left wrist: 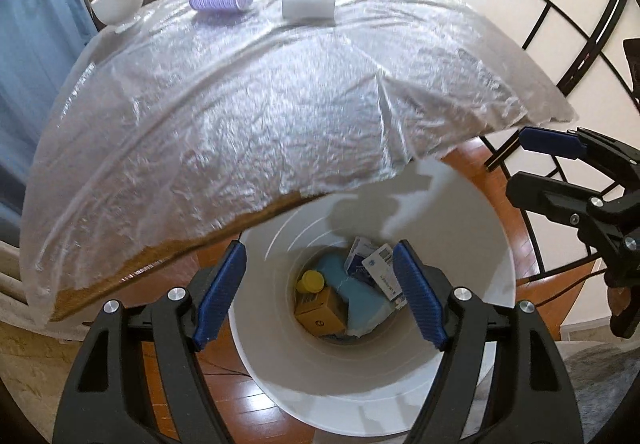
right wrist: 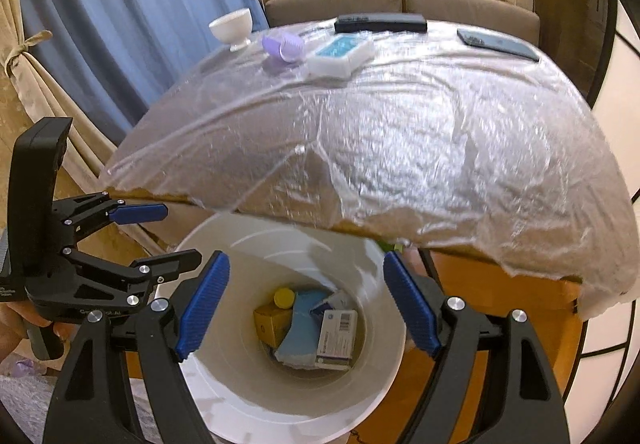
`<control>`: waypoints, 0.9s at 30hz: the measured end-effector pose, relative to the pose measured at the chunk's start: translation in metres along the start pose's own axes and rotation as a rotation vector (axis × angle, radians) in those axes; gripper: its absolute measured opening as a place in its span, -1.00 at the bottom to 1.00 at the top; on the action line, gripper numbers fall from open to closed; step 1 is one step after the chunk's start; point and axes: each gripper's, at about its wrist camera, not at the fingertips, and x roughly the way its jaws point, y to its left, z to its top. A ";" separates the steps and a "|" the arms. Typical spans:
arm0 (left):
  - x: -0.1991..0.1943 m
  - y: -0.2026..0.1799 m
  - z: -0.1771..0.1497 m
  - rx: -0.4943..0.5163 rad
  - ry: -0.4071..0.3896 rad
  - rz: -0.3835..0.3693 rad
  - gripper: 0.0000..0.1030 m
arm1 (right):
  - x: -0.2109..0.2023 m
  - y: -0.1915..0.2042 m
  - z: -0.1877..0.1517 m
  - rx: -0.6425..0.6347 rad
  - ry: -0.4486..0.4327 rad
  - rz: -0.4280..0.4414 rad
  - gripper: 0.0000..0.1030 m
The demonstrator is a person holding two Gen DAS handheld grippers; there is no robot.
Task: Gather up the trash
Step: 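Move both open tools back over the table toward the remaining items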
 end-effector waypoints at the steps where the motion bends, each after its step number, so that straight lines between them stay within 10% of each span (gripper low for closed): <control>1: -0.003 0.000 0.002 -0.001 -0.007 0.000 0.49 | -0.003 0.001 0.003 -0.009 -0.012 -0.011 0.52; 27: -0.022 0.081 0.126 -0.065 -0.231 0.100 0.85 | -0.002 -0.004 0.121 -0.006 -0.272 -0.119 0.79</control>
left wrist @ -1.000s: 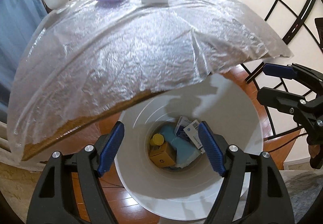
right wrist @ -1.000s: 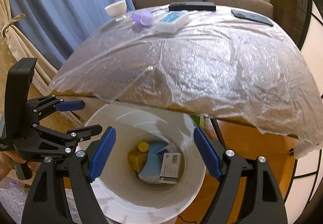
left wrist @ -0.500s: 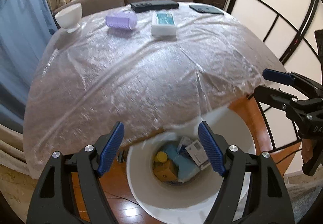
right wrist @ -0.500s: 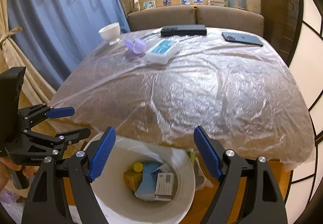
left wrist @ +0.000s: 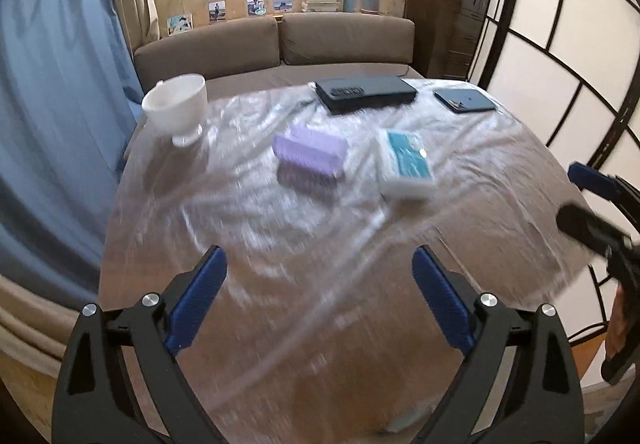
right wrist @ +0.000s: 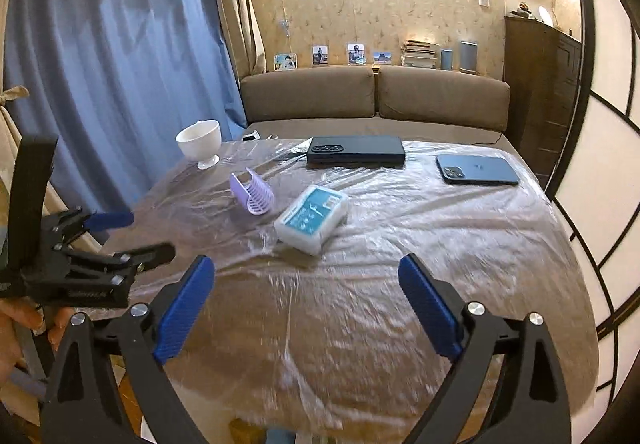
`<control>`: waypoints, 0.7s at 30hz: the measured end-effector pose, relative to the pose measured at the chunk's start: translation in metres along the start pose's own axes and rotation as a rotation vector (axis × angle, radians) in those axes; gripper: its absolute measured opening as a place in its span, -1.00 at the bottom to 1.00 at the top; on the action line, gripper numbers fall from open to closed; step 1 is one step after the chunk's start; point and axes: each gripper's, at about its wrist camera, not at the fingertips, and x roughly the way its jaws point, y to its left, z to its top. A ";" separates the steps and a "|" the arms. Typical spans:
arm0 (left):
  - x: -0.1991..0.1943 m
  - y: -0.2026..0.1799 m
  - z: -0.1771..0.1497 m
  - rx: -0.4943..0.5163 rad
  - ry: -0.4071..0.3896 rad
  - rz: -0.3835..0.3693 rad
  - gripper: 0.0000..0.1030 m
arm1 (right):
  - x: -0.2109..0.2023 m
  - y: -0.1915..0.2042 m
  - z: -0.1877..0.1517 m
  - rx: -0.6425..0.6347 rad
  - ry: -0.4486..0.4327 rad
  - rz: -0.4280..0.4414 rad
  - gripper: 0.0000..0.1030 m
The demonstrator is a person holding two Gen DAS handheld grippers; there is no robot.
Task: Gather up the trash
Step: 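Move both open tools back over the table toward the remaining items, then grasp the purple hair curler with the left tool while the right tool grasps the dental floss box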
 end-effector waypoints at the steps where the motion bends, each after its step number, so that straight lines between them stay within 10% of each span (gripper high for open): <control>1: 0.006 0.003 0.006 0.003 0.001 0.000 0.85 | 0.006 0.001 0.002 -0.002 0.004 0.002 0.79; 21: 0.110 0.027 0.069 0.036 0.075 -0.067 0.85 | 0.126 0.003 0.020 0.035 0.162 -0.039 0.79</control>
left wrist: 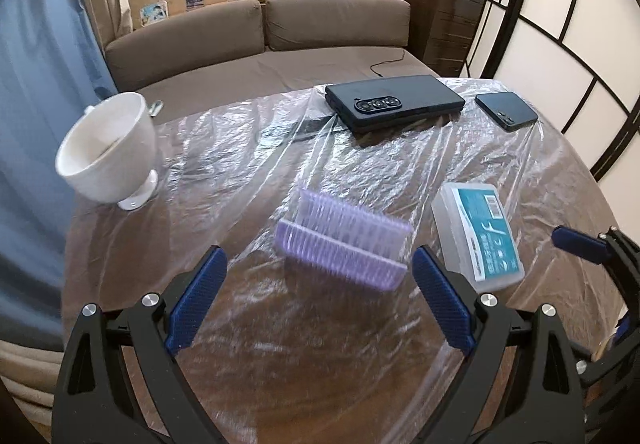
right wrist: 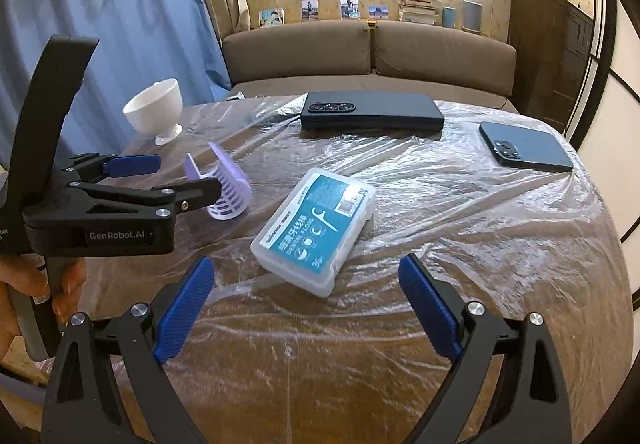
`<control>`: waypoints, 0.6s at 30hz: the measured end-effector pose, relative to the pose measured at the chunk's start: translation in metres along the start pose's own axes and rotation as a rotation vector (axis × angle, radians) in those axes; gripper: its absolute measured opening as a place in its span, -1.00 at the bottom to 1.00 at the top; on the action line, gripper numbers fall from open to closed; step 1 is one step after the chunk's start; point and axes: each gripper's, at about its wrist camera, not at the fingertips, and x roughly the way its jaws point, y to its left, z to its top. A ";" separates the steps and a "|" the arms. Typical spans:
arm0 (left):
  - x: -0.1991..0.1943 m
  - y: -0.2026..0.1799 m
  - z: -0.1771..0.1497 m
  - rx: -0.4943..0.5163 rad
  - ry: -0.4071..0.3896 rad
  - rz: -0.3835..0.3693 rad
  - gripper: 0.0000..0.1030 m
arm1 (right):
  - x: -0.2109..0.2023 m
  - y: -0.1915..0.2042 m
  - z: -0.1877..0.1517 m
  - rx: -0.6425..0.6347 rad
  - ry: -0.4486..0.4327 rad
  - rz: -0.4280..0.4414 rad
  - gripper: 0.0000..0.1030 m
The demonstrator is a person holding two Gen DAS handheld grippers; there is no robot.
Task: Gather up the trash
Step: 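Grasp the purple hair curler with the left tool while the right tool grasps the dental floss box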
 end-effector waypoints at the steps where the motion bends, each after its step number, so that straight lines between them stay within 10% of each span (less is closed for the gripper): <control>1: 0.003 0.000 0.001 -0.002 0.004 -0.011 0.85 | 0.003 0.000 0.001 0.000 0.004 -0.003 0.78; 18: 0.029 -0.004 0.011 0.054 0.023 -0.042 0.84 | 0.033 -0.004 0.009 0.005 0.050 -0.038 0.76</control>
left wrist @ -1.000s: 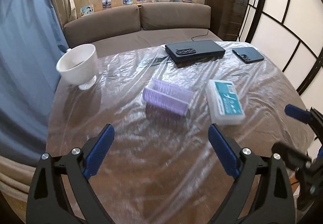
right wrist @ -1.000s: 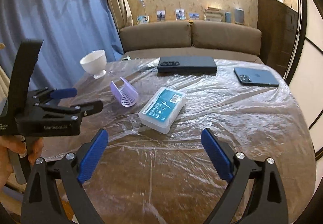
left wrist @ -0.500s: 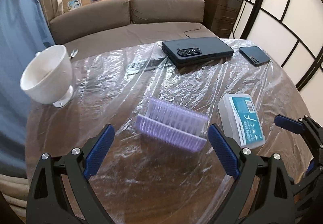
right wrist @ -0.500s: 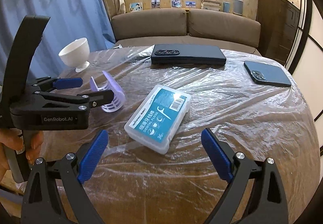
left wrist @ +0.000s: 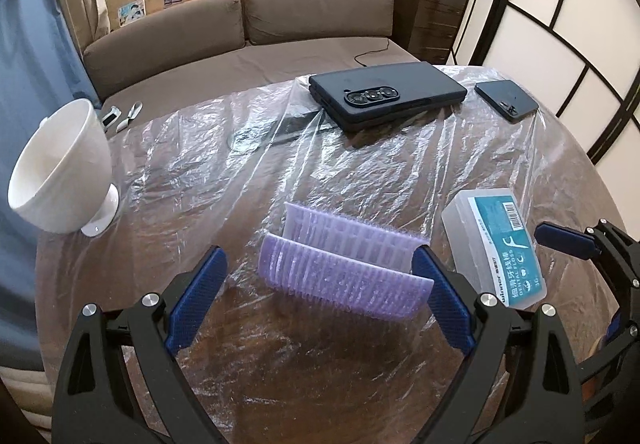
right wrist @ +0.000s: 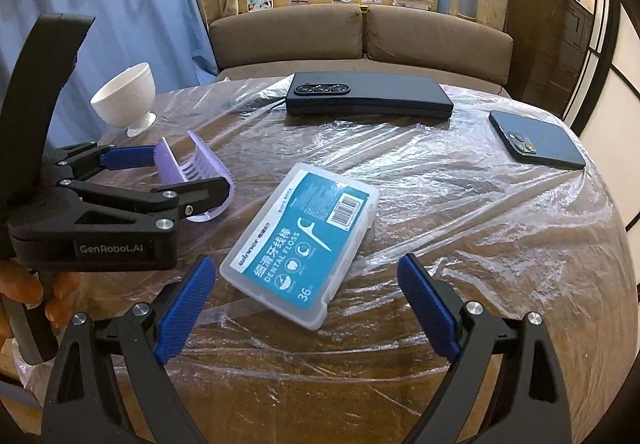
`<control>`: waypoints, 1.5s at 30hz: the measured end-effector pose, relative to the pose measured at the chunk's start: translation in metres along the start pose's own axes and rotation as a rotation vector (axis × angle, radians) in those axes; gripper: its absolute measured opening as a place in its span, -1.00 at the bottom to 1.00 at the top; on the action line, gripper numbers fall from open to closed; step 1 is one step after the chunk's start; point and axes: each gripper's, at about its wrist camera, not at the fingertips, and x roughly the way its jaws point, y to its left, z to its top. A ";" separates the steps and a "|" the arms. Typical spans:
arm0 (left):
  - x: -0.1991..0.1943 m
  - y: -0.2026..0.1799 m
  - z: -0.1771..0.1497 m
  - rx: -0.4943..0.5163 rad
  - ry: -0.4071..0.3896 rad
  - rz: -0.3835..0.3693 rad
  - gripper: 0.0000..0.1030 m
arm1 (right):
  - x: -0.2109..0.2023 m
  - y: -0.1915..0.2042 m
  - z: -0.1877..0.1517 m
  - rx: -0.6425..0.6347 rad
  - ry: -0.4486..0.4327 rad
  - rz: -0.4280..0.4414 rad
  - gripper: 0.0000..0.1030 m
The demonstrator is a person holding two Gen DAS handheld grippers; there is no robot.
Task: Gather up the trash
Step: 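Grasp the purple hair curler with the left tool while the right tool grasps the dental floss box, then carry the purple curler and floss box with both tools over the white bin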
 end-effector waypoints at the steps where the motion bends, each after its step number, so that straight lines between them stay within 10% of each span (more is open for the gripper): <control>1: 0.000 -0.001 0.000 0.005 -0.002 -0.002 0.84 | 0.001 0.000 0.000 -0.001 0.001 -0.001 0.75; 18: 0.005 -0.007 0.000 0.041 0.000 0.001 0.40 | 0.008 0.003 -0.002 -0.021 0.008 0.000 0.16; 45: -0.014 -0.003 0.000 -0.021 -0.017 0.024 0.40 | -0.032 -0.005 -0.026 0.051 -0.023 0.111 0.10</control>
